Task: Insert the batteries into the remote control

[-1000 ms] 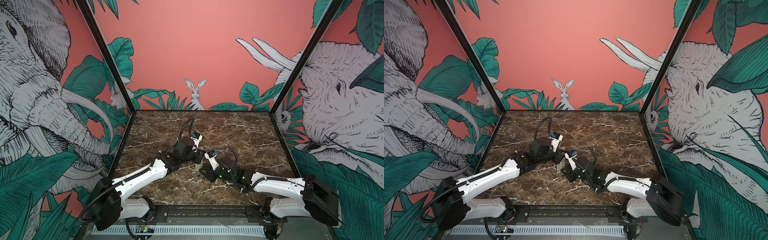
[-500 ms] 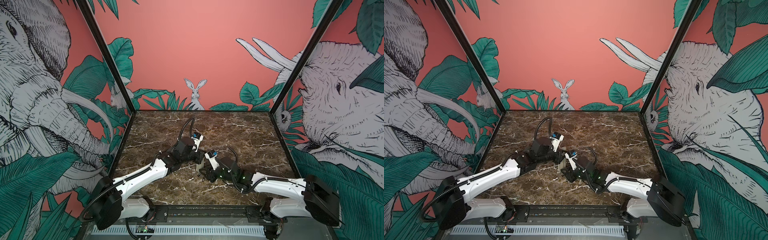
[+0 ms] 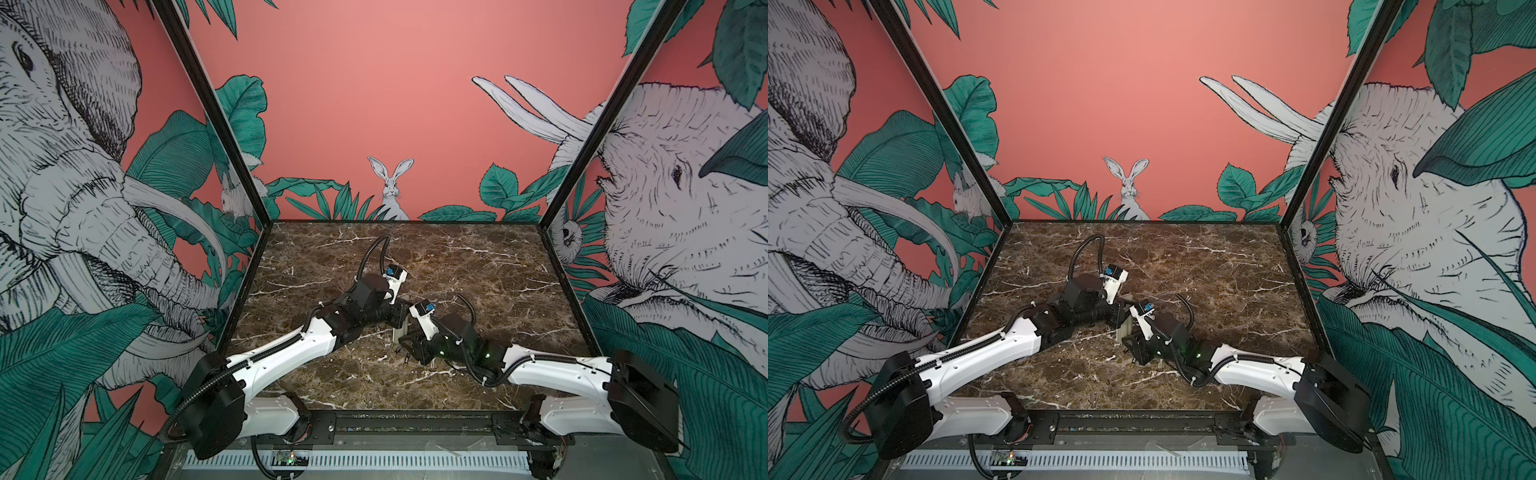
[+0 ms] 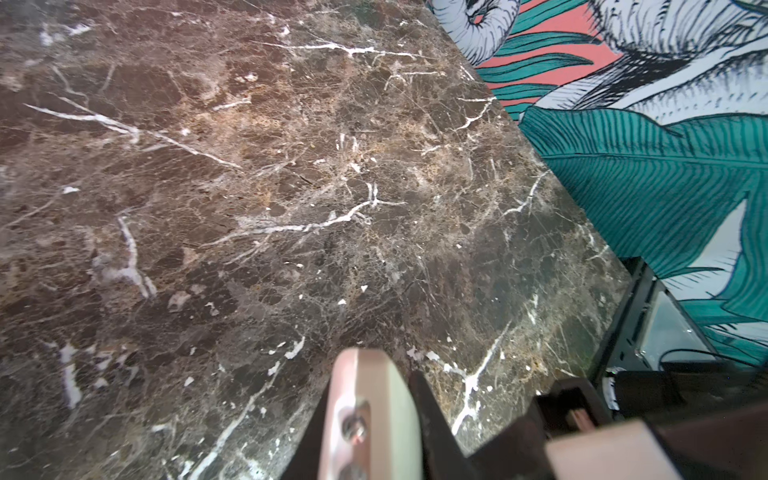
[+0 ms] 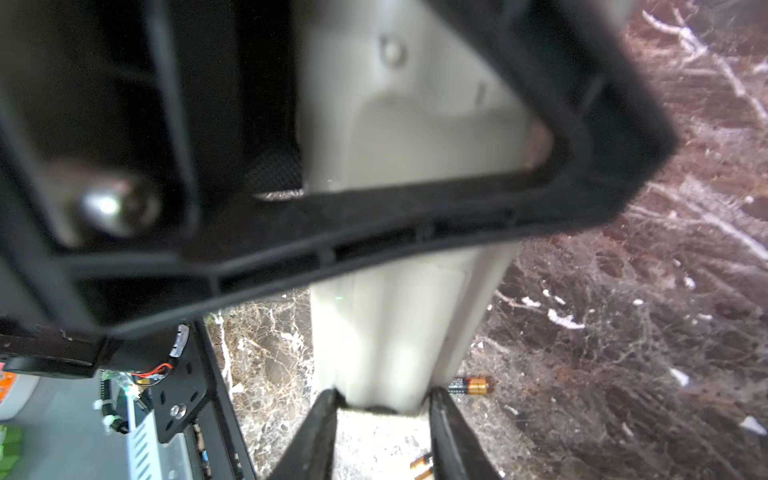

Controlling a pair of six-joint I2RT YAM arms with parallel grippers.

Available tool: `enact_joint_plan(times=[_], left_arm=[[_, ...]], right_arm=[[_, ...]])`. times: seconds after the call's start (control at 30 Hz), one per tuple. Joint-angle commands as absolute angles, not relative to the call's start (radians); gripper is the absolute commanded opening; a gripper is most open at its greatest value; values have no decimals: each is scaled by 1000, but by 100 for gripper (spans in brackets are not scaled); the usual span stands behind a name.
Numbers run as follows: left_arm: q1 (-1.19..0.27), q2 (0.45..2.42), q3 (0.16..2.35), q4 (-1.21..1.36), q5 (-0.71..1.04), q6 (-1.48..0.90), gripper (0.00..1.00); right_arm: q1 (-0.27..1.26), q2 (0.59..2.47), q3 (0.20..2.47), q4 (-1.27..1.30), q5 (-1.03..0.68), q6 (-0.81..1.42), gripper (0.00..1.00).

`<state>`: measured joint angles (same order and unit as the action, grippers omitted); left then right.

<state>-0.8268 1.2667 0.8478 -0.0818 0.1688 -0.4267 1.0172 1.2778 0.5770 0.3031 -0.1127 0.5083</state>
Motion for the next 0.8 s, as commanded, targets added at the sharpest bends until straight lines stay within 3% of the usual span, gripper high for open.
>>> enact_joint_plan(times=[0.0,0.13,0.77], left_arm=[[-841,1255,840,-29,249,-458,0],[-841,1257,841,-28,252,-458,0],[-841,1255,836,-5,271,-469,0]], right_arm=[[1016,1264,589,421,-106,504,44],[1016,1260,585,431,-99,502,44],[1017,1272,593,420,-110,503,27]])
